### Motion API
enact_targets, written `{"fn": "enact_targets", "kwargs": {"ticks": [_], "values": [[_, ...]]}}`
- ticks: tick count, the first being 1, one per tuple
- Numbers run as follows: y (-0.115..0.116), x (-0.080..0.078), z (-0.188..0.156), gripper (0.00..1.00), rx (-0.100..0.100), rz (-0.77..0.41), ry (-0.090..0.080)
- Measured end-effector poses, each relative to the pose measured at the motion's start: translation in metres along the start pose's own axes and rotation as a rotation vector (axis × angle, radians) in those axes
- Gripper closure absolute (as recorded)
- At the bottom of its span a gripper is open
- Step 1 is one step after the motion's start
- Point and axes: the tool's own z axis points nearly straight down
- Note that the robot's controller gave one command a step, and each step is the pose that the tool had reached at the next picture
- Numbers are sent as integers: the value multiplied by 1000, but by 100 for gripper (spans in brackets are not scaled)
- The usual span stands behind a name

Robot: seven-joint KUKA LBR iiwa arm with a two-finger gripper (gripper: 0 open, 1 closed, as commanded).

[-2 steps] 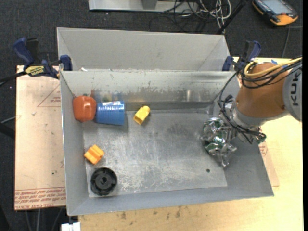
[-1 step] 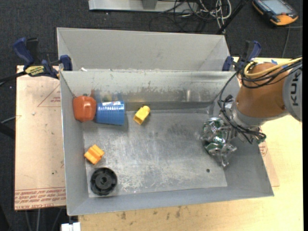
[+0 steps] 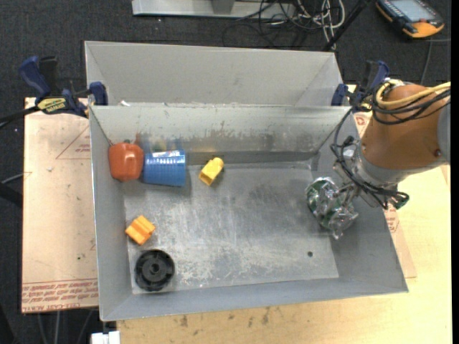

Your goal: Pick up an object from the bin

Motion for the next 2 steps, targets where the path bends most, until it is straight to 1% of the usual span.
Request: {"fn": "enact_targets", "kwargs": {"ticks": [1,2], "values": [[-2,11,-59,100,4,-125,7],[0,10,-128,100,5,-205,7]]}}
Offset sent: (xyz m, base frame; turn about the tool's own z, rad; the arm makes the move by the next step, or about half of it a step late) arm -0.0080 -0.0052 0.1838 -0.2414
